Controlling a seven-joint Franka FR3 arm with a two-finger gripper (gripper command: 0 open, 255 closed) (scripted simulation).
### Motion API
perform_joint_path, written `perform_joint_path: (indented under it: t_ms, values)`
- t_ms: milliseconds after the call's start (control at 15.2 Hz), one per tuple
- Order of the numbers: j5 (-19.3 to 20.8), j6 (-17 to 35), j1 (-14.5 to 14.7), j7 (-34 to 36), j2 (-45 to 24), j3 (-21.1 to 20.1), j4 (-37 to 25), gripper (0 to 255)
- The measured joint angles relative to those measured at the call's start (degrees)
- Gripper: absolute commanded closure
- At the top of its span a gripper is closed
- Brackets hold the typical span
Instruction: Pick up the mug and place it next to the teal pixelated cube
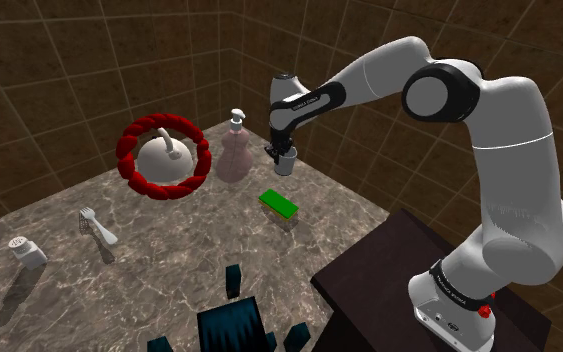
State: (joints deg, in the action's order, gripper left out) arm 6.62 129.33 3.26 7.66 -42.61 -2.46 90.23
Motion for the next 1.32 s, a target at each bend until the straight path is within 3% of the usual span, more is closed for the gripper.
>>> perform_joint_path:
  t_ms: [462,1320]
  values:
    - [0.0,-0.2,0.0,0.0,0.3,0.0,0.1,255]
    - [-0.5,-6.4,-0.2,-0.6,6.1,-0.4,-0.4,255]
